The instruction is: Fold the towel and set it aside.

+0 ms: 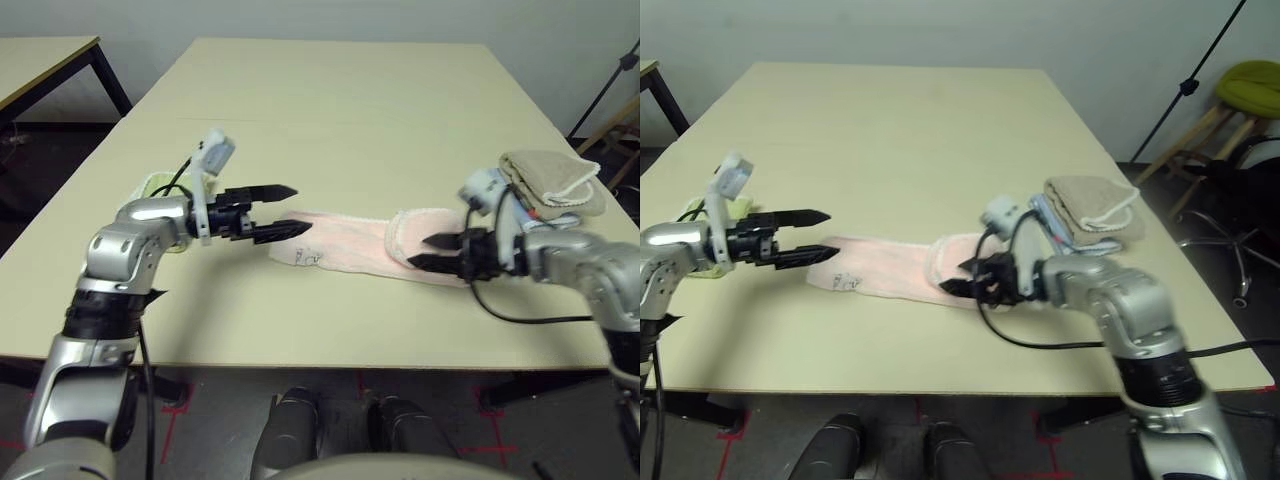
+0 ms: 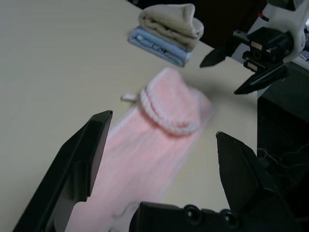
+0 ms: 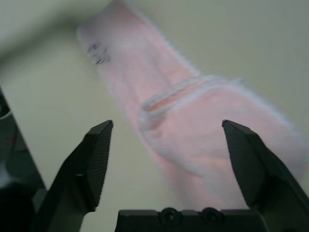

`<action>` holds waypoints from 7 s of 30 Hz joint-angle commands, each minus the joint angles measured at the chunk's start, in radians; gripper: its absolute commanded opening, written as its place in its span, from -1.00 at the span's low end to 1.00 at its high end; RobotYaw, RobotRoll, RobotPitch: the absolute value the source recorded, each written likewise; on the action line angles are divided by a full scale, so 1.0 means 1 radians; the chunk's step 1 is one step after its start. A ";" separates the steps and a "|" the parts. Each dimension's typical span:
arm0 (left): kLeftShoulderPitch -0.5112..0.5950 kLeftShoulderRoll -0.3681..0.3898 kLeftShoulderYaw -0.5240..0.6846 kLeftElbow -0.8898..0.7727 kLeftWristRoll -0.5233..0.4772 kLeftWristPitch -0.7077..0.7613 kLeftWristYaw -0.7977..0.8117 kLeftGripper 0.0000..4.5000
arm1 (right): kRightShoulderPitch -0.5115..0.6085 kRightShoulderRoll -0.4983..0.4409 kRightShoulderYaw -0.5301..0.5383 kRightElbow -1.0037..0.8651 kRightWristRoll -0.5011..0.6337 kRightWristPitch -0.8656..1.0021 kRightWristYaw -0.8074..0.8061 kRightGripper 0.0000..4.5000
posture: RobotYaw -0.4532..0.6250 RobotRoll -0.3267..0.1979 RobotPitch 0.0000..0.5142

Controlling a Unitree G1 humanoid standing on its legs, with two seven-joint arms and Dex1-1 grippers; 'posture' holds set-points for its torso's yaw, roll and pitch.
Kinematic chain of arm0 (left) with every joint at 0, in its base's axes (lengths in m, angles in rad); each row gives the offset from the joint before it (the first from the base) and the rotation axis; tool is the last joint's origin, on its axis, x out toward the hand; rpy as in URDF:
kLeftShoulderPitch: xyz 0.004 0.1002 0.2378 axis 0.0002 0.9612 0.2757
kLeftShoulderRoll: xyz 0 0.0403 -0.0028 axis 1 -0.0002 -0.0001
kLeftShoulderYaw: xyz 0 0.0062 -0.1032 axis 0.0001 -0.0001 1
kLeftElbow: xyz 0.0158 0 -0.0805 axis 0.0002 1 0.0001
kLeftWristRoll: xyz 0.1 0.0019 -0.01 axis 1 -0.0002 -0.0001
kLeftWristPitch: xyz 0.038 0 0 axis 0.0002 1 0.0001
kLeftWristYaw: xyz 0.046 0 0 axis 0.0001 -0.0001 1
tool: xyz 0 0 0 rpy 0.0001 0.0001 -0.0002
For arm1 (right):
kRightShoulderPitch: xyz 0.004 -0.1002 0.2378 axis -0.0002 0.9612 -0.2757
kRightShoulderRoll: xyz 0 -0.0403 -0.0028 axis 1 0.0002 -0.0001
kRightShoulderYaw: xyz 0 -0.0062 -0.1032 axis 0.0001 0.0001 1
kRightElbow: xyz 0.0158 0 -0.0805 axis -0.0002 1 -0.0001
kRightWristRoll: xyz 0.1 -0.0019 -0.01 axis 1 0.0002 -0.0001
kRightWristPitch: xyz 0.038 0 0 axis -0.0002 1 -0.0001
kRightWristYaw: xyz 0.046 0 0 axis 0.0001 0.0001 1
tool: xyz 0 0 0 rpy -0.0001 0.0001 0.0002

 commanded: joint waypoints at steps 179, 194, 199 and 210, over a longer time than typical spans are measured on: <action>-0.011 -0.397 0.040 -0.232 -0.450 0.902 0.741 -0.99 | 0.044 -0.067 -0.077 0.401 -0.169 -0.616 0.425 1.00 | 0.04 0.25 -0.74; -0.148 -0.448 -0.292 0.145 -0.139 0.550 0.448 -0.99 | 0.091 -0.061 -0.105 0.330 -0.147 -0.576 0.385 1.00 | -0.02 0.25 -0.70; -0.149 -0.435 -0.358 0.125 -0.091 0.541 0.386 -0.99 | 0.082 -0.053 -0.093 0.332 -0.145 -0.576 0.377 1.00 | -0.02 0.25 -0.70; -0.150 -0.433 -0.405 0.094 -0.031 0.502 0.311 -0.40 | 0.053 -0.028 -0.058 0.341 -0.153 -0.578 0.375 1.00 | -0.02 0.25 -0.70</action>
